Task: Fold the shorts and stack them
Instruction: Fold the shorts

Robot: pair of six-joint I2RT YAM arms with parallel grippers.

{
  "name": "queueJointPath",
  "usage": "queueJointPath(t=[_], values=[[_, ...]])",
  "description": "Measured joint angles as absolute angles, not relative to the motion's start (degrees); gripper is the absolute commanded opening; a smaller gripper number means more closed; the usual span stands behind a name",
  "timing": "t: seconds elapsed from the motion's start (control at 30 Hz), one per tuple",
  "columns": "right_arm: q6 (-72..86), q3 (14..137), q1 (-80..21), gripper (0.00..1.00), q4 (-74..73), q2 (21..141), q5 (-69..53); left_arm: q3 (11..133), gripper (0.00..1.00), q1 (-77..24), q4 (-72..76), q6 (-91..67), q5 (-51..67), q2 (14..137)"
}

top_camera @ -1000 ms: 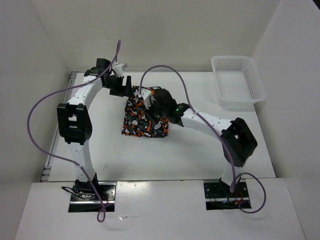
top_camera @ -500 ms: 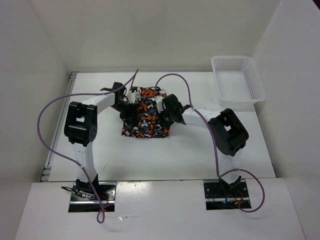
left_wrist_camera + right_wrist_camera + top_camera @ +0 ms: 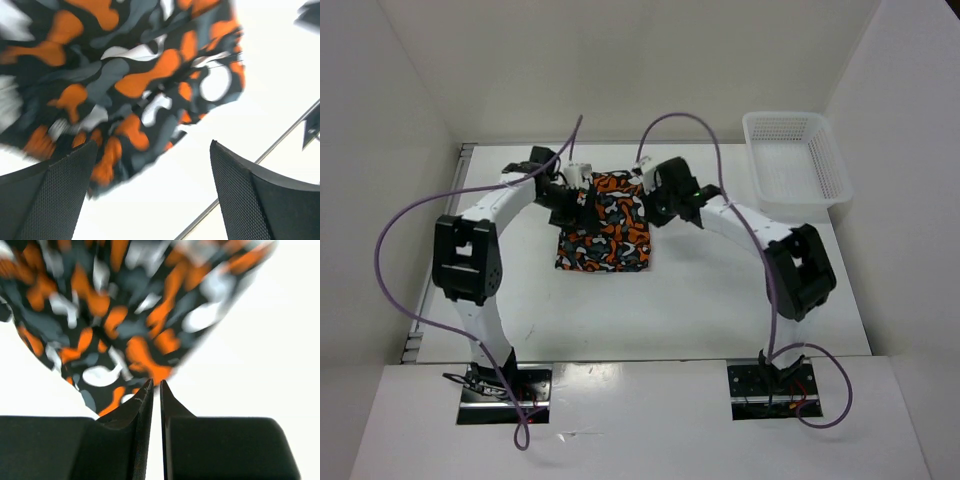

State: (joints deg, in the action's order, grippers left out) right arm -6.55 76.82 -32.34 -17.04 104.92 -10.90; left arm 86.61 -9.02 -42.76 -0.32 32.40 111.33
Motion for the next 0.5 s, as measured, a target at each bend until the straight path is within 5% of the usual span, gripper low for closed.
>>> queueJointPath(t=[0.3,0.5], values=[[-12.6,78.1,-17.2,0.15,-18.8,80.7,-3.7,89.0,1.00,4.0,-39.4,-0.3,34.7,91.3],[-15.7,68.7,-7.8,0.16,-18.8,70.8,-1.8,80.1,1.00,15.0,-33.6,-0.4,20.4,83.9]])
